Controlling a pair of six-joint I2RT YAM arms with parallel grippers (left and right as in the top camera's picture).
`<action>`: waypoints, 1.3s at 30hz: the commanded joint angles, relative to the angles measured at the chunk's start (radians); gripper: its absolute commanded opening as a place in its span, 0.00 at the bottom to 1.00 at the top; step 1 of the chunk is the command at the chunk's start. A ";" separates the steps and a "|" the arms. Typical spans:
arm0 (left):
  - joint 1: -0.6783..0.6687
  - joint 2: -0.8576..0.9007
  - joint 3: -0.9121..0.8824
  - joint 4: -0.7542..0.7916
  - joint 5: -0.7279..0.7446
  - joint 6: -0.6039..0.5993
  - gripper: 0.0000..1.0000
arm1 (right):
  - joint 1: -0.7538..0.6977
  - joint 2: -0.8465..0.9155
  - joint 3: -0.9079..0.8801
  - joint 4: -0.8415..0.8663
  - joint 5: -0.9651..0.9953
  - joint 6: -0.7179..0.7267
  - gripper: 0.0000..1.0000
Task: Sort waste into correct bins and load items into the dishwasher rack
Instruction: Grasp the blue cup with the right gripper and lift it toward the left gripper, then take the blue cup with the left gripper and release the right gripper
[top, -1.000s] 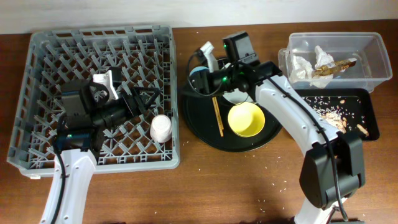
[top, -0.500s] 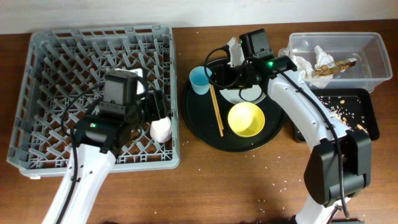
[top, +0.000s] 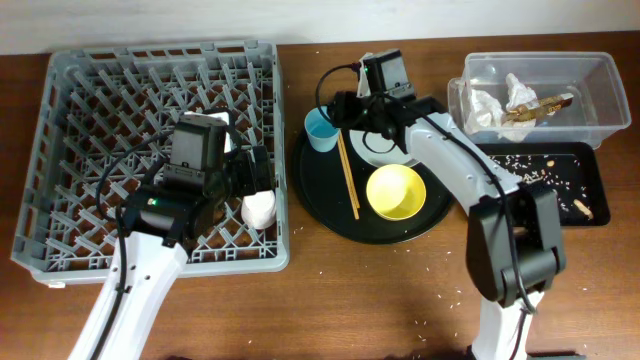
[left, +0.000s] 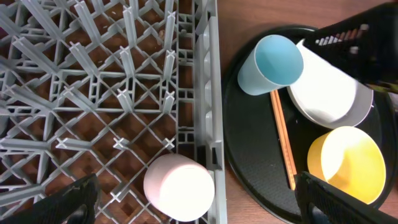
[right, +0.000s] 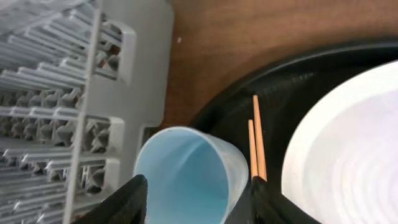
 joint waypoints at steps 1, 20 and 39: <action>-0.002 -0.005 0.016 0.000 -0.014 0.012 0.99 | 0.005 0.077 0.019 0.033 0.012 0.053 0.51; 0.142 -0.005 0.016 0.008 0.445 0.038 0.99 | -0.167 -0.177 0.019 -0.391 -0.666 -0.254 0.04; 0.441 0.257 -0.029 0.109 1.509 0.114 0.99 | 0.051 -0.174 -0.036 -0.028 -0.876 -0.146 0.04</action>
